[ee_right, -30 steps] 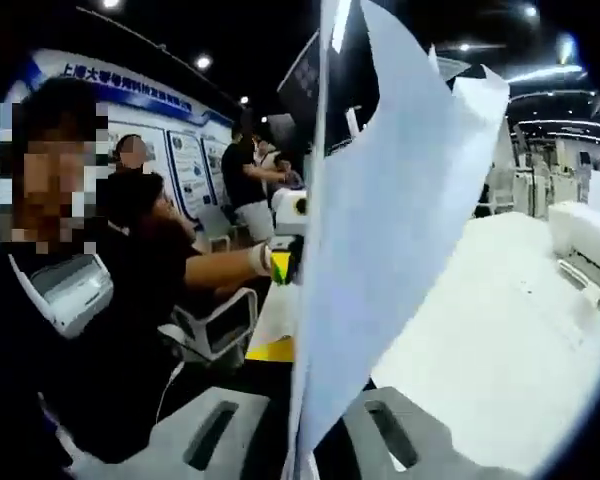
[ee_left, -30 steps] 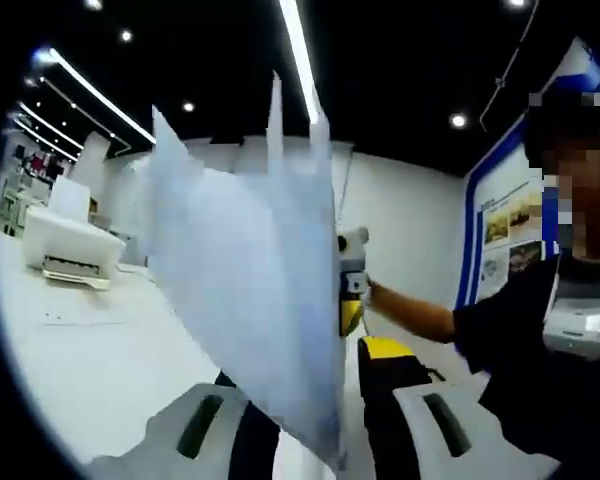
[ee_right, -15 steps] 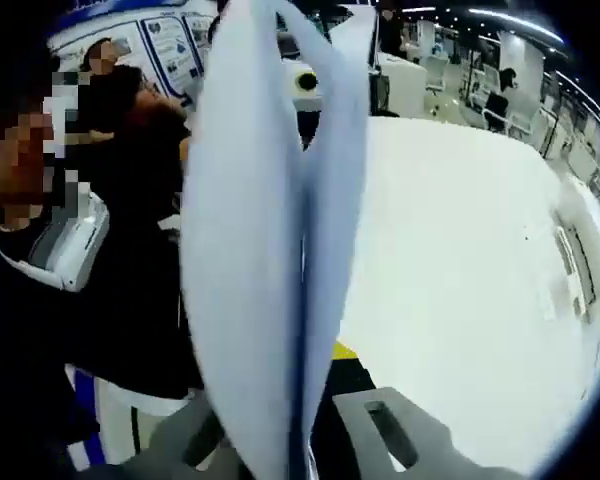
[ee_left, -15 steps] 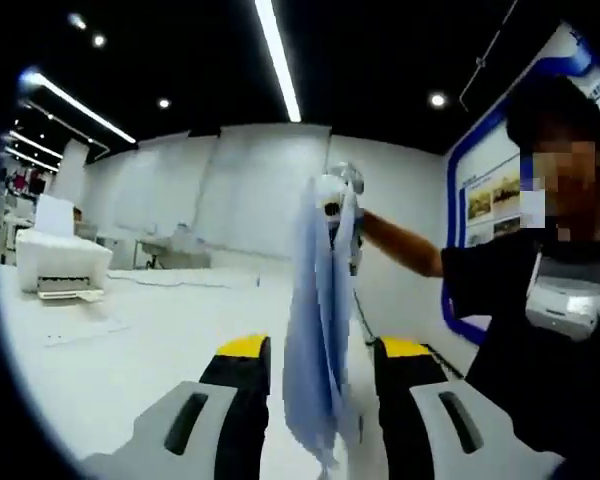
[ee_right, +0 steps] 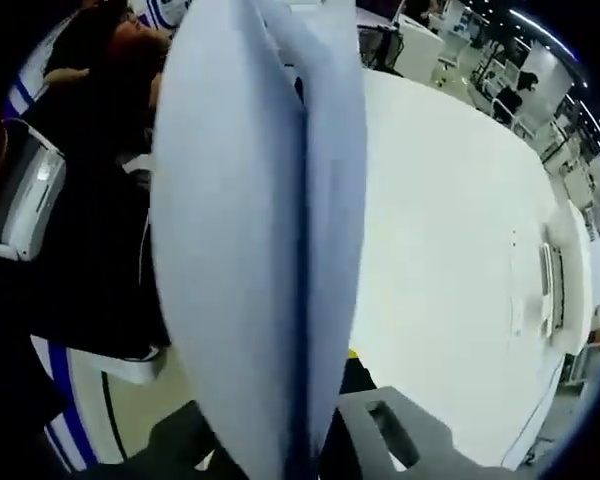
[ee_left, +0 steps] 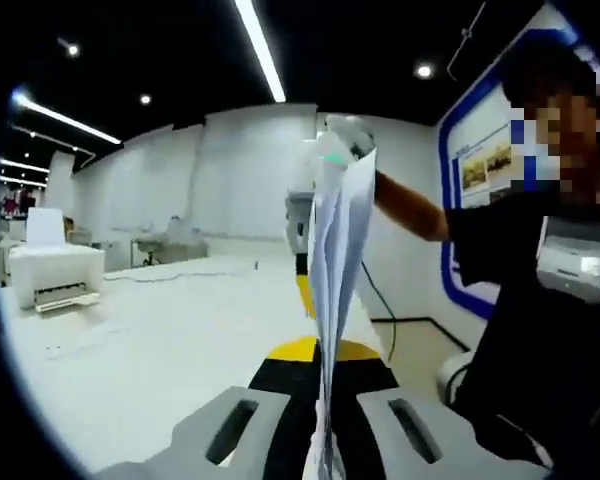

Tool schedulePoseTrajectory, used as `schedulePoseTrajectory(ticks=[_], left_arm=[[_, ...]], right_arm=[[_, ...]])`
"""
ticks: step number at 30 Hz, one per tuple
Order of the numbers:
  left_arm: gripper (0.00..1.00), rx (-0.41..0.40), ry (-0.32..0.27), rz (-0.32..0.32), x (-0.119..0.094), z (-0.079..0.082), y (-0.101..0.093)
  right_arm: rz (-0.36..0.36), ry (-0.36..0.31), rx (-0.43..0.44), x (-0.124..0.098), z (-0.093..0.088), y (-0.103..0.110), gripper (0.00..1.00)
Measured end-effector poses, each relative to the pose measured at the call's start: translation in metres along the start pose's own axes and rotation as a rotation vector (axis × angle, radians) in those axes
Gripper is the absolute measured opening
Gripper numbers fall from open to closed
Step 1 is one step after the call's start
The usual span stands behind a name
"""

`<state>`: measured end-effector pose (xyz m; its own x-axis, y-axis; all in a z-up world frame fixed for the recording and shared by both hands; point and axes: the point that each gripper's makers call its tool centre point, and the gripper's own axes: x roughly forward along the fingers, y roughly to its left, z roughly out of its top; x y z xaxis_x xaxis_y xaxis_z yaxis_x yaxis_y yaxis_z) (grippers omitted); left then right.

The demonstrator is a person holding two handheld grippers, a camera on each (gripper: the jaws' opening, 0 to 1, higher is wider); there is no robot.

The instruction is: Organize the stack of printing papers by aligning and flattening the scattered papers on the table

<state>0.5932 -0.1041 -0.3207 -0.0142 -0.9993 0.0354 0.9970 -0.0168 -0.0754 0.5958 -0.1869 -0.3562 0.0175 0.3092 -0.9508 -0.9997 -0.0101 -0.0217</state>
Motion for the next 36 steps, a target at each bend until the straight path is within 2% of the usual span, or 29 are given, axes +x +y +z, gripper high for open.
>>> schedulePoseTrajectory(ticks=[2, 3, 6, 8, 11, 13, 14, 16, 17, 18, 19, 21, 24, 26, 28, 29, 30, 31, 32, 34, 35, 36], left_arm=[[0.06, -0.067, -0.024, 0.001, -0.002, 0.004, 0.005], [0.06, -0.068, -0.031, 0.003, -0.003, 0.005, 0.008], [0.05, 0.001, -0.044, -0.009, -0.005, 0.006, 0.004], [0.05, 0.013, -0.036, -0.02, -0.005, 0.001, -0.001], [0.05, -0.005, -0.049, -0.032, -0.008, -0.003, -0.004], [0.05, -0.004, -0.061, -0.036, -0.011, -0.004, -0.004], [0.05, -0.007, -0.066, -0.036, -0.013, -0.006, -0.004], [0.05, -0.004, -0.078, -0.031, -0.016, -0.007, -0.003], [0.05, -0.006, -0.082, -0.031, -0.017, -0.008, -0.002], [0.05, -0.012, -0.088, -0.026, -0.019, -0.01, -0.001], [0.05, -0.018, -0.094, -0.021, -0.02, -0.012, 0.0], [0.05, -0.031, -0.099, -0.019, -0.022, -0.014, 0.001], [0.05, -0.036, -0.12, -0.02, -0.025, -0.017, 0.001], [0.05, -0.047, -0.135, -0.007, -0.027, -0.021, 0.006], [0.05, -0.07, -0.15, -0.002, -0.029, -0.025, 0.01], [0.05, -0.07, -0.155, 0.008, -0.03, -0.027, 0.012], [0.05, -0.068, -0.154, 0.01, -0.031, -0.028, 0.012], [0.05, -0.073, -0.158, 0.016, -0.032, -0.029, 0.013], [0.05, -0.07, -0.156, 0.034, -0.033, -0.029, 0.015], [0.06, -0.066, -0.16, 0.059, -0.036, -0.027, 0.021], [0.06, -0.043, -0.152, 0.087, -0.038, -0.024, 0.026], [0.06, -0.037, -0.151, 0.08, -0.04, -0.019, 0.026]], right_arm=[[-0.064, -0.066, -0.081, -0.004, 0.006, -0.011, 0.0], [-0.087, -0.097, -0.103, -0.009, 0.006, -0.014, 0.05], [-0.184, -0.196, -0.128, -0.029, 0.004, -0.024, 0.13], [-0.216, -0.303, -0.06, -0.043, -0.001, -0.025, 0.23], [-0.268, -0.511, 0.034, -0.065, -0.008, -0.03, 0.41], [-0.291, -0.689, 0.147, -0.078, -0.026, -0.033, 0.55], [-0.293, -0.747, 0.181, -0.08, -0.036, -0.033, 0.59], [-0.27, -0.865, 0.24, -0.074, -0.055, -0.03, 0.61], [-0.266, -0.877, 0.251, -0.072, -0.058, -0.029, 0.63], [-0.252, -0.942, 0.306, -0.061, -0.071, -0.028, 0.66], [-0.244, -0.987, 0.328, -0.054, -0.074, -0.027, 0.69], [-0.212, -1.032, 0.343, -0.043, -0.074, -0.021, 0.71], [-0.123, -1.181, 0.35, -0.014, -0.065, -0.019, 0.74], [-0.057, -1.199, 0.407, 0.003, -0.063, -0.023, 0.72], [0.014, -1.203, 0.413, 0.016, -0.056, -0.023, 0.57], [0.072, -1.201, 0.398, 0.02, -0.05, -0.015, 0.46], [0.085, -1.198, 0.388, 0.02, -0.049, -0.014, 0.25], [0.082, -1.185, 0.327, 0.018, -0.047, -0.011, 0.09], [0.066, -1.185, 0.255, 0.014, -0.043, -0.007, 0.0], [-0.028, -1.163, 0.241, 0.003, -0.038, -0.017, 0.0], [-0.035, -1.155, 0.23, -0.005, -0.033, -0.016, 0.0], [-0.042, -1.153, 0.232, -0.014, -0.03, -0.017, 0.0]])
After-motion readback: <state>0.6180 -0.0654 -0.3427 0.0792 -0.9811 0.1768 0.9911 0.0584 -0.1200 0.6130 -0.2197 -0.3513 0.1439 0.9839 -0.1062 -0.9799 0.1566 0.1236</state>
